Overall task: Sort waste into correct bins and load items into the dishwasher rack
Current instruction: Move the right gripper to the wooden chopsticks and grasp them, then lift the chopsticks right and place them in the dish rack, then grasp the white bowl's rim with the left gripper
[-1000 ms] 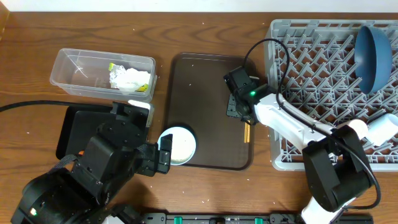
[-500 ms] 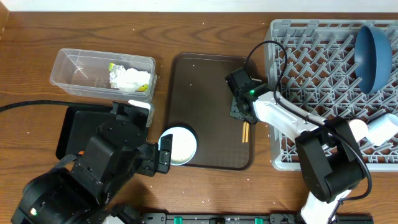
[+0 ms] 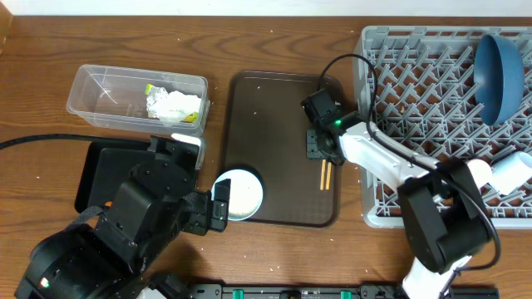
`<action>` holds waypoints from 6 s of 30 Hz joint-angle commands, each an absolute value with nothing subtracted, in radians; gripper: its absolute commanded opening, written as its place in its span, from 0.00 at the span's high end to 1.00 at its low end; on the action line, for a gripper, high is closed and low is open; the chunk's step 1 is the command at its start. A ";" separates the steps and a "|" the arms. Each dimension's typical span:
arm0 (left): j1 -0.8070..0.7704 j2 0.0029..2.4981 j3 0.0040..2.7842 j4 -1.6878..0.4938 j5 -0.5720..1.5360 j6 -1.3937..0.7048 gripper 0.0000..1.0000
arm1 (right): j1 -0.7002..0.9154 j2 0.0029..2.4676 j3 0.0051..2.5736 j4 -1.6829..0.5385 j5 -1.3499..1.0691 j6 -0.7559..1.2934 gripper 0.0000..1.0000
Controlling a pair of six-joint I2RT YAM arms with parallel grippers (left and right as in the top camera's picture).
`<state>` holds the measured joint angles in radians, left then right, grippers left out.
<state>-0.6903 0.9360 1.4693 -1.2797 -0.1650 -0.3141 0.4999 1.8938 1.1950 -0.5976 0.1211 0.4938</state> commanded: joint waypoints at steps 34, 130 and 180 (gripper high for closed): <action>-0.691 0.943 1.477 -1.283 -0.184 -0.319 0.02 | 0.468 1.657 1.177 -0.619 0.029 0.315 0.99; -0.691 1.158 1.391 -1.257 -0.090 -0.331 0.02 | 0.125 1.551 1.221 -0.831 -0.106 0.141 0.52; -0.421 1.175 1.040 -0.844 0.100 -0.540 0.93 | 0.089 1.185 1.221 -0.883 -0.106 0.270 0.27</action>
